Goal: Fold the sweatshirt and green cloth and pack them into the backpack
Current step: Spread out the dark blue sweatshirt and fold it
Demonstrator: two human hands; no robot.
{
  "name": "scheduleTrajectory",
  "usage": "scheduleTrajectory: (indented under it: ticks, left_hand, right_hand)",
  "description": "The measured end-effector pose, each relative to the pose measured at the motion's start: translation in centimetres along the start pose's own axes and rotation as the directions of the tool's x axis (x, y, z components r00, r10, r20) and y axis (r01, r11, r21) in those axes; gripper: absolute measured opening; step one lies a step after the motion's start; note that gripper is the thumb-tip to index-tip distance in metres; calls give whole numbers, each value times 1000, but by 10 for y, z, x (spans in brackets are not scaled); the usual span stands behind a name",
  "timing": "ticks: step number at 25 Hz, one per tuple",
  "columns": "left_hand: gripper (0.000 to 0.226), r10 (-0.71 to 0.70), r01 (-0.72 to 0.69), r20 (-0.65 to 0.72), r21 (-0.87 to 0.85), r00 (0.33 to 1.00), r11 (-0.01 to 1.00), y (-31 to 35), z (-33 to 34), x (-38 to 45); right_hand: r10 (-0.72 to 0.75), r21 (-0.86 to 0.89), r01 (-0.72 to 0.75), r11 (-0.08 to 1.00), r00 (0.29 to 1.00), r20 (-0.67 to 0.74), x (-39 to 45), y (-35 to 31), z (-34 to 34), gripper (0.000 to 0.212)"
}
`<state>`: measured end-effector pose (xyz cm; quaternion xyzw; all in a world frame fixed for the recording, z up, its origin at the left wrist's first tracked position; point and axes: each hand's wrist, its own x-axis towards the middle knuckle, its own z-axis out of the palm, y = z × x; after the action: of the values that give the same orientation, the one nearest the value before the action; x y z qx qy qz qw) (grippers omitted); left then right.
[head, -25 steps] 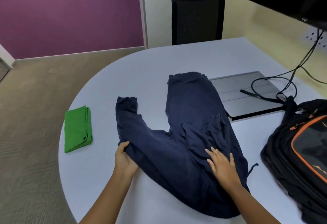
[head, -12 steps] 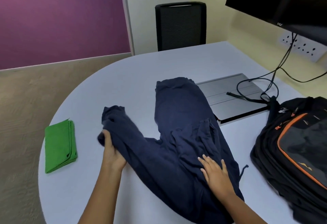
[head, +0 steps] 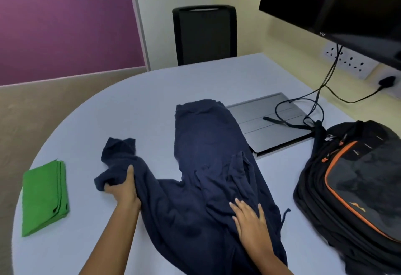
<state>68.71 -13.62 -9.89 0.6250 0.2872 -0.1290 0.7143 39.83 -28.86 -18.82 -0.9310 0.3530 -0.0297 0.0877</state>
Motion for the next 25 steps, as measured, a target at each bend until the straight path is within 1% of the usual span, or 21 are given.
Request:
scheduleTrajectory:
  ticks: [2, 3, 5, 6, 7, 8, 9, 11, 12, 13, 14, 15, 16, 17, 18, 20, 21, 22, 23, 24, 25]
  left_hand:
    - [81, 109, -110, 19, 116, 994, 987, -14, -6, -9]
    - [73, 169, -167, -1, 150, 986, 975, -18, -13, -11]
    - [48, 333, -307, -69, 250, 940, 918, -19, -26, -19]
    - [34, 401, -363, -61, 316, 914, 876, -18, -32, -20]
    - [30, 426, -381, -39, 378, 904, 843, -14, -37, -22]
    - [35, 394, -343, -30, 435, 919, 832, -12, -40, -21]
    - [41, 318, -267, -21, 489, 948, 830, -7, -44, -21]
    - [51, 152, -99, -36, 608, 988, 788, -5, -49, -18]
    - [54, 83, -56, -17, 612, 996, 789, -4, -52, -16]
    - [54, 8, -27, 39, 540, 999, 841, 1, -51, -14]
    - [50, -71, 24, 99, 409, 993, 912, 12, -46, -6]
    - [44, -151, 99, 172, 276, 973, 956, 26, -41, -1]
    - [40, -214, 177, 243, 166, 946, 970, 41, -35, 6]
    - [38, -236, 218, 280, 93, 930, 971, 58, -31, 6]
    - [33, -201, 207, 296, 13, 934, 978, 71, -28, 2]
    - [18, 3, 54, 305, -180, 952, 982, 87, -26, -13]
    - [16, 67, 22, 308, -276, 949, 961, 88, -28, -21]
    - [17, 84, 35, 319, -351, 944, 936, 82, -31, -24]
    - [19, 56, 85, 327, -402, 943, 912, 74, -35, -24]
    - [24, -3, 158, 334, -437, 943, 885, 68, -38, -19]
    - [29, -78, 235, 328, -473, 941, 849, 65, -38, -12]
  right_hand:
    - [12, -12, -12, 1000, 1000, 11, -2, 0, 0, 67]
    - [13, -16, -13, 1000, 1000, 8, -3, 0, 1, 66]
    - [15, -29, -15, 999, 1000, -7, -4, -1, 0, 67]
    - [12, -37, -13, 999, 1000, -23, -4, -1, -1, 67]
    - [13, -40, -14, 999, 999, -38, -4, -2, -2, 68]
    - [21, -36, -22, 999, 999, -39, -4, -3, -4, 68]
    - [26, -26, -27, 999, 999, -38, -5, -4, -5, 69]
    - [36, -20, -36, 999, 999, -34, -6, -5, -8, 70]
    - [42, -26, -43, 999, 999, -33, -7, -7, -10, 71]
    - [44, -28, -45, 999, 999, -30, -7, -7, -10, 72]
    - [50, -20, -50, 999, 999, -16, -7, -7, -12, 72]
    - [54, -6, -54, 999, 999, -7, -8, -7, -13, 72]
    - [65, 0, -65, 998, 998, 0, -8, -7, -14, 72]
    - [65, 4, -65, 998, 998, -11, -9, -7, -12, 72]
    - [70, 8, -70, 998, 997, -15, -9, -7, -12, 70]
    - [71, 27, -70, 997, 996, -49, -6, -8, -10, 58]
    - [67, 39, -65, 997, 996, -61, -5, -9, -9, 50]
    - [74, 55, -71, 996, 996, -57, -5, -12, -10, 46]
    - [70, 66, -67, 996, 997, -42, -7, -12, -8, 45]
    - [71, 69, -69, 995, 997, -26, -8, -13, -9, 47]
    - [65, 65, -63, 996, 998, -25, -9, -13, -9, 54]
